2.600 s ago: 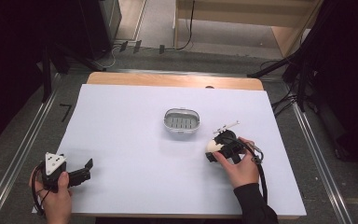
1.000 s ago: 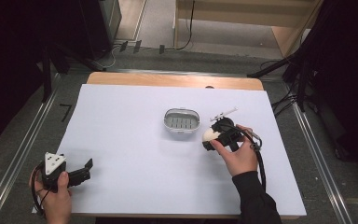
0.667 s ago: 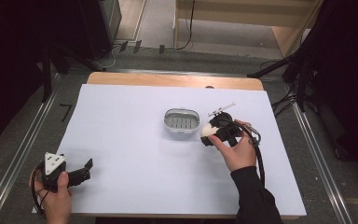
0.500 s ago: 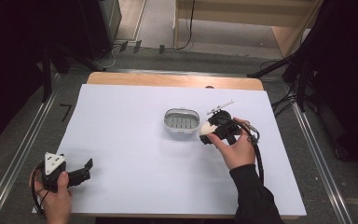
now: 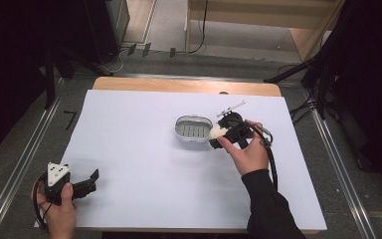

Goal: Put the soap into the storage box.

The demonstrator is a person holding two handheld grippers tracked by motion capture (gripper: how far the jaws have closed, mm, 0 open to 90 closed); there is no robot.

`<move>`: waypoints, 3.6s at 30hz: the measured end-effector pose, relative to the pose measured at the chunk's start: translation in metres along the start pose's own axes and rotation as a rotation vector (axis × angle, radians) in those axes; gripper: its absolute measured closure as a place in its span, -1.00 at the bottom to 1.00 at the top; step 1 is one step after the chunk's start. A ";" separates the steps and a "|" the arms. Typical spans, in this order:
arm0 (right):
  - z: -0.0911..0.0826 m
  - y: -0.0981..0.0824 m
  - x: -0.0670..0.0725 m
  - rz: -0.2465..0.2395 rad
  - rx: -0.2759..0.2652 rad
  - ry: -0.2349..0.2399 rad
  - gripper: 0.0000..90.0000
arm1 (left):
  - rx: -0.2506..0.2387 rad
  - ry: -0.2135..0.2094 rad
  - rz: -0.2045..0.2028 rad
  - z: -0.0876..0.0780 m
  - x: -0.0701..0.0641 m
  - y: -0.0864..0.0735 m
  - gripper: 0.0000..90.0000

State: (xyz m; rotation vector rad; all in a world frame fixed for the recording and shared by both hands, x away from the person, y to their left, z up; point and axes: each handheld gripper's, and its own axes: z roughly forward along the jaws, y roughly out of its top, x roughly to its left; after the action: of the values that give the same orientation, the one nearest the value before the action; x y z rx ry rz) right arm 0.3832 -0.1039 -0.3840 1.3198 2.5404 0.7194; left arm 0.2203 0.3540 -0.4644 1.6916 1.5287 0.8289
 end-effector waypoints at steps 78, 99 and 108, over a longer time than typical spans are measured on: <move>0.049 0.064 0.023 -0.023 0.025 0.053 -0.46 | 0.005 -0.016 -0.006 0.000 0.001 0.000 -0.99; 0.061 0.066 0.023 0.021 0.044 0.050 -0.46 | 0.004 -0.018 -0.007 0.001 0.001 0.000 -0.99; 0.057 0.067 0.023 0.070 0.019 0.074 -0.53 | 0.001 -0.019 -0.008 0.000 0.002 0.000 -0.99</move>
State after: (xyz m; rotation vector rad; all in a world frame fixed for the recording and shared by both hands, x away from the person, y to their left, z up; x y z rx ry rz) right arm 0.4392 -0.0341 -0.3986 1.4201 2.5752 0.7732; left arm 0.2209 0.3557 -0.4646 1.6886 1.5220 0.8058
